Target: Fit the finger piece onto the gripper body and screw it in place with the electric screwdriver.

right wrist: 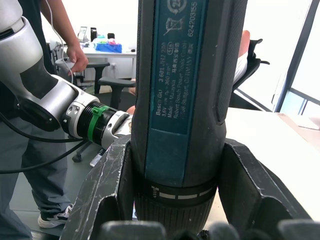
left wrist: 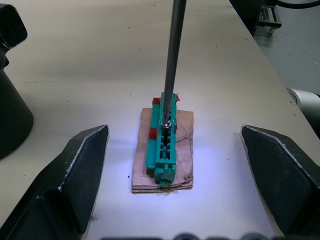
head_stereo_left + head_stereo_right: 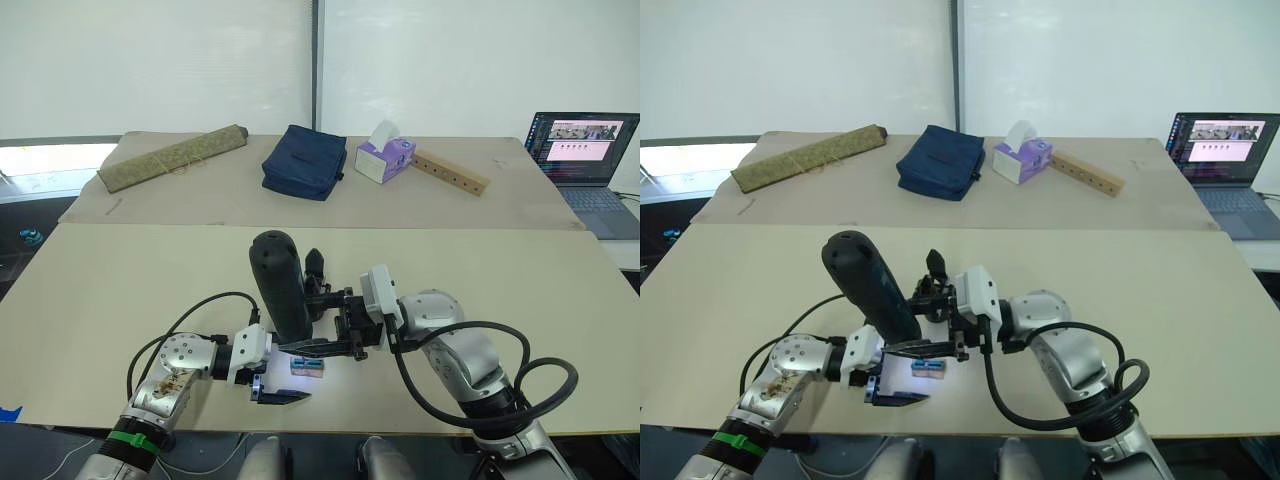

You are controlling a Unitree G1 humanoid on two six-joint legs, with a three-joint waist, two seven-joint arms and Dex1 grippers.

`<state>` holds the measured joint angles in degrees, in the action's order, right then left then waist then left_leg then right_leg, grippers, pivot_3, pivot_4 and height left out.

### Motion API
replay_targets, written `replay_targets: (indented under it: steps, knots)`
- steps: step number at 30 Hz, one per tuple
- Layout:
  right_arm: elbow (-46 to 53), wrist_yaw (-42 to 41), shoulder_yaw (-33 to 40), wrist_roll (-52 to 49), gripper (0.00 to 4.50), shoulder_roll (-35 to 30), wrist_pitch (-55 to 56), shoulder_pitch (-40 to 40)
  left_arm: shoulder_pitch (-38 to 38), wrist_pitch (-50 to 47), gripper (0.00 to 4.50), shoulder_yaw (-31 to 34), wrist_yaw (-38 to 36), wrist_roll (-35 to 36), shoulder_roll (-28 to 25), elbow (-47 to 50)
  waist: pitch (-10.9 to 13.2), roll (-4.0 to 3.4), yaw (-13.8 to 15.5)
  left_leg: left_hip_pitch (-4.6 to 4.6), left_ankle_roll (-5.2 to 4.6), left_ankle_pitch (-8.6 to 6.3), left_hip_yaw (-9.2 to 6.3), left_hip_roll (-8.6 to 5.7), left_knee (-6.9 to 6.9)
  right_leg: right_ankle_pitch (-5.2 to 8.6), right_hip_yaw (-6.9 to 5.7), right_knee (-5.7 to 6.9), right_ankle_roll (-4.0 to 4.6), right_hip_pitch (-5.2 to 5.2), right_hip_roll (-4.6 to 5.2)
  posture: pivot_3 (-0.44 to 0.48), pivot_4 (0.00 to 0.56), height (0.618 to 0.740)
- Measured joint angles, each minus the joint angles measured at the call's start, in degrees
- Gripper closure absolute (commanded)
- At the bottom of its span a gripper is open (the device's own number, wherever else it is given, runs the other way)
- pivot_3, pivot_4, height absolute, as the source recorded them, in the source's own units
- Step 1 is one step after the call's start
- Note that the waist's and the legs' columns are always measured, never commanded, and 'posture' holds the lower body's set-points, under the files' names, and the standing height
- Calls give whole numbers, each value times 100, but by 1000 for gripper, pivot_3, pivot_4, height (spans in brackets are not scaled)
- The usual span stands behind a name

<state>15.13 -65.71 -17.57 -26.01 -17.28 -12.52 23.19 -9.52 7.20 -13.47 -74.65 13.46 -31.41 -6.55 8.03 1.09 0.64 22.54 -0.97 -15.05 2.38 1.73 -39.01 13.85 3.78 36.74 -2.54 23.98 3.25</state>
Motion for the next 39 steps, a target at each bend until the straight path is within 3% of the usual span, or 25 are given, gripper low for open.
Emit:
replay_targets:
  steps: [39]
  knots:
    - [7, 64, 0, 34, 2568, -70, 4, -103, 7, -10, 23, -7, 66, -1, 17, 15, -1, 0, 2, -1, 0, 0, 1, 0, 0, 0, 0, -1, 0, -1, 0, 0, 150, 740]
